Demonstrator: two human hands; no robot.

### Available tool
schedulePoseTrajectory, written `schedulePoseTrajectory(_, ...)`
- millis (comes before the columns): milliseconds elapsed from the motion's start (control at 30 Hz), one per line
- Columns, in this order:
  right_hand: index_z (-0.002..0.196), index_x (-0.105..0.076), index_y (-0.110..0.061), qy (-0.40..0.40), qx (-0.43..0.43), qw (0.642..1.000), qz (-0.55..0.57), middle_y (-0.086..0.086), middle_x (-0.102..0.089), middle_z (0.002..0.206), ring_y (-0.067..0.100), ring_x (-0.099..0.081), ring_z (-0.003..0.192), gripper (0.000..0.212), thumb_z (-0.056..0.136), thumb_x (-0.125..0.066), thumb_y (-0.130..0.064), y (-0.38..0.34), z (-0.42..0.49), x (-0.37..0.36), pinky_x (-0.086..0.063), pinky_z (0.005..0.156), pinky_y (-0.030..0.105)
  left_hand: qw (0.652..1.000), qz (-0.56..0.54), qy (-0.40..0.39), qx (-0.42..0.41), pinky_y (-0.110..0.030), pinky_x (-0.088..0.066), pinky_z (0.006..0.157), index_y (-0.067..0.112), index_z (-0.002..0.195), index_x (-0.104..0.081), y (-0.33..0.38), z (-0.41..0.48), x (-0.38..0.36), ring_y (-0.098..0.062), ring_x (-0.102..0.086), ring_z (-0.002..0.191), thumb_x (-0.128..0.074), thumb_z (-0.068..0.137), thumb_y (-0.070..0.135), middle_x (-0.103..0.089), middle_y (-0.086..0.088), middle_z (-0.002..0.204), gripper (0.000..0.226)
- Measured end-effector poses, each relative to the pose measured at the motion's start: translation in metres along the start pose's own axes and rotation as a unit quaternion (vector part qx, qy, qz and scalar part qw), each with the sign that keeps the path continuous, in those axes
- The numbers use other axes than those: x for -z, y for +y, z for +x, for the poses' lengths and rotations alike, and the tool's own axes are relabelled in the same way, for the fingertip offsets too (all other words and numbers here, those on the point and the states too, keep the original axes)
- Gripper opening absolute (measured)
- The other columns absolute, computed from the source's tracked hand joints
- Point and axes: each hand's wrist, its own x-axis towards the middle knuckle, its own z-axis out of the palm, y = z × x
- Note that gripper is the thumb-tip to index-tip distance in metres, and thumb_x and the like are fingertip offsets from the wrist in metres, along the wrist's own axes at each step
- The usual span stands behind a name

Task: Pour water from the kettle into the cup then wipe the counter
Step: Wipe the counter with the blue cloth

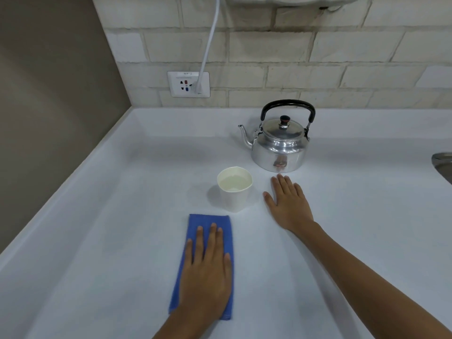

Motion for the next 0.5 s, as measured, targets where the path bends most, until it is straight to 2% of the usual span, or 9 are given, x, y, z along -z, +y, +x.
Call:
schedulePoseTrajectory(33,0.146,-0.015,-0.013,0.002,0.001,1.000,0.000,0.007,-0.012,0.158,0.020,-0.006,0.145,0.060,0.097,-0.024,-0.045,0.000,0.000,-0.001,-0.006,0.120,0.038,1.000,-0.005,-0.010,-0.019,-0.045,-0.041,0.100,0.007,0.122,-0.057,0.013,0.000,-0.002,-0.032,-0.054,0.118,-0.003,0.095,0.033,-0.058,-0.009,0.129,0.065)
schedulePoseTrajectory(100,0.146,-0.014,-0.013,0.001,0.001,1.000,0.004,0.007,-0.012,0.158,0.020,-0.006,0.145,0.060,0.097,-0.024,-0.045,0.001,0.001,-0.001,-0.006,0.120,0.039,0.999,-0.003,0.000,-0.052,-0.043,-0.047,0.094,0.011,0.120,-0.059,0.037,0.002,-0.002,-0.030,-0.056,0.116,-0.035,0.090,0.043,-0.060,-0.007,0.127,0.050)
schedulePoseTrajectory(167,0.146,-0.013,-0.013,-0.003,0.002,1.000,0.009,0.006,-0.011,0.158,0.020,-0.005,0.145,0.061,0.096,-0.023,-0.046,0.002,0.001,-0.001,-0.006,0.120,0.038,0.999,-0.015,0.003,-0.049,-0.042,-0.049,0.089,0.015,0.118,-0.061,0.053,0.004,0.001,-0.027,-0.057,0.115,-0.064,0.071,0.049,-0.062,-0.003,0.125,0.058)
schedulePoseTrajectory(200,0.146,-0.013,-0.013,-0.005,0.004,1.000,0.013,0.006,-0.011,0.158,0.019,-0.005,0.145,0.061,0.096,-0.024,-0.046,0.002,0.001,0.000,-0.005,0.120,0.038,0.999,-0.035,-0.005,-0.040,-0.041,-0.048,0.091,0.016,0.119,-0.060,0.057,0.004,0.005,-0.026,-0.055,0.117,-0.067,0.068,0.051,-0.061,-0.002,0.126,0.062)
schedulePoseTrajectory(233,0.146,-0.014,-0.014,-0.009,0.005,1.000,0.021,0.006,-0.011,0.158,0.019,-0.005,0.145,0.060,0.097,-0.024,-0.046,0.002,0.001,0.002,-0.005,0.120,0.037,0.998,-0.051,-0.006,-0.038,-0.042,-0.042,0.098,0.016,0.126,-0.054,0.055,0.005,0.006,-0.027,-0.047,0.125,-0.063,0.072,0.052,-0.054,-0.003,0.134,0.065)
schedulePoseTrajectory(300,0.145,-0.018,-0.013,-0.014,0.002,0.998,0.057,0.006,-0.015,0.157,0.019,-0.007,0.145,0.057,0.097,-0.029,-0.042,0.002,-0.002,0.008,-0.006,0.120,0.036,0.991,-0.105,0.015,-0.080,-0.040,-0.007,0.114,0.016,0.144,-0.016,0.041,0.013,-0.003,-0.021,0.003,0.141,-0.038,0.091,0.045,-0.014,-0.001,0.155,0.064)
schedulePoseTrajectory(333,0.144,-0.024,-0.011,-0.007,-0.006,0.997,0.079,0.008,-0.020,0.156,0.021,-0.012,0.144,0.054,0.098,-0.033,-0.037,0.000,-0.006,0.014,-0.009,0.119,0.035,0.982,-0.164,0.028,-0.085,-0.032,0.009,0.113,0.020,0.144,0.001,0.029,0.019,-0.005,-0.013,0.022,0.136,-0.026,0.096,0.040,0.004,0.003,0.156,0.060)
schedulePoseTrajectory(400,0.136,-0.037,-0.006,0.043,-0.022,0.993,0.105,0.014,-0.039,0.145,0.026,-0.028,0.137,0.045,0.096,-0.042,-0.026,-0.009,-0.019,0.026,-0.020,0.115,0.034,0.971,-0.227,0.052,-0.056,-0.023,0.013,0.111,0.023,0.143,0.008,-0.004,0.035,0.000,-0.005,0.024,0.134,-0.022,0.097,0.035,0.013,0.006,0.155,0.056)
schedulePoseTrajectory(500,0.123,-0.052,-0.006,0.108,-0.010,0.985,0.137,0.015,-0.054,0.124,0.029,-0.043,0.121,0.035,0.089,-0.051,-0.018,-0.041,-0.054,0.041,-0.032,0.104,0.033,0.976,-0.200,0.082,-0.003,-0.027,0.007,0.113,0.018,0.144,0.002,-0.051,0.065,0.009,-0.014,0.012,0.142,-0.023,0.098,0.032,0.009,-0.001,0.156,0.055)
